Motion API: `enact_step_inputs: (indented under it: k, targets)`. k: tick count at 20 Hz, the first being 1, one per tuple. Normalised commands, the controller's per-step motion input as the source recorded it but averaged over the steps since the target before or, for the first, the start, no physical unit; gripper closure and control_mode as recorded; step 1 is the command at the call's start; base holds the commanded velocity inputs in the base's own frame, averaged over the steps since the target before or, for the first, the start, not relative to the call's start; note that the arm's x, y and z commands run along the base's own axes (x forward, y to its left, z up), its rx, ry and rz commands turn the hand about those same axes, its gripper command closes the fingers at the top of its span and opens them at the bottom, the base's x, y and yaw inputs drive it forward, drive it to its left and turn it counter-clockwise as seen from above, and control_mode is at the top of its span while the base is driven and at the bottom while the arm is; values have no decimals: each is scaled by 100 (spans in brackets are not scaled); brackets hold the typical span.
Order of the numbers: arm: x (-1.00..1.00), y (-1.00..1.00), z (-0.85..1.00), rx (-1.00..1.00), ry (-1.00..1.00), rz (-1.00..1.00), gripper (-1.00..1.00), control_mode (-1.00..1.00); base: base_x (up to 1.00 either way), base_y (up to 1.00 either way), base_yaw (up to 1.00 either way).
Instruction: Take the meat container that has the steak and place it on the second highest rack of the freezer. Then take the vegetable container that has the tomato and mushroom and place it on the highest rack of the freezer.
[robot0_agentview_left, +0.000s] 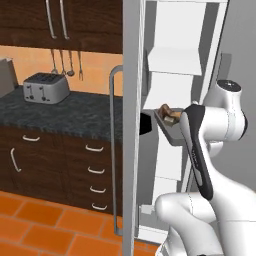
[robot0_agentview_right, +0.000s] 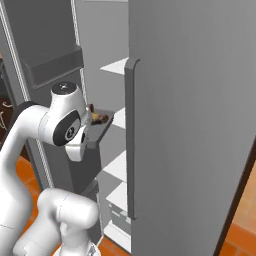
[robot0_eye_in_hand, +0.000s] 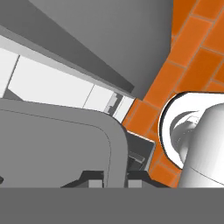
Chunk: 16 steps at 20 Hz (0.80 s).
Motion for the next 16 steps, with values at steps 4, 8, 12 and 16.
enact_step_inputs:
  k: [4, 8, 12, 16]
  targets:
    - [0, 0, 0, 0, 0, 0, 100, 100, 47, -1, 0]
    - [0, 0, 0, 0, 0, 0, 100, 100, 60, 2, -6]
    - [0, 0, 0, 0, 0, 0, 100, 100, 33, 20, -13]
    - [0, 0, 0, 0, 0, 0, 100, 100, 3, 46, -21]
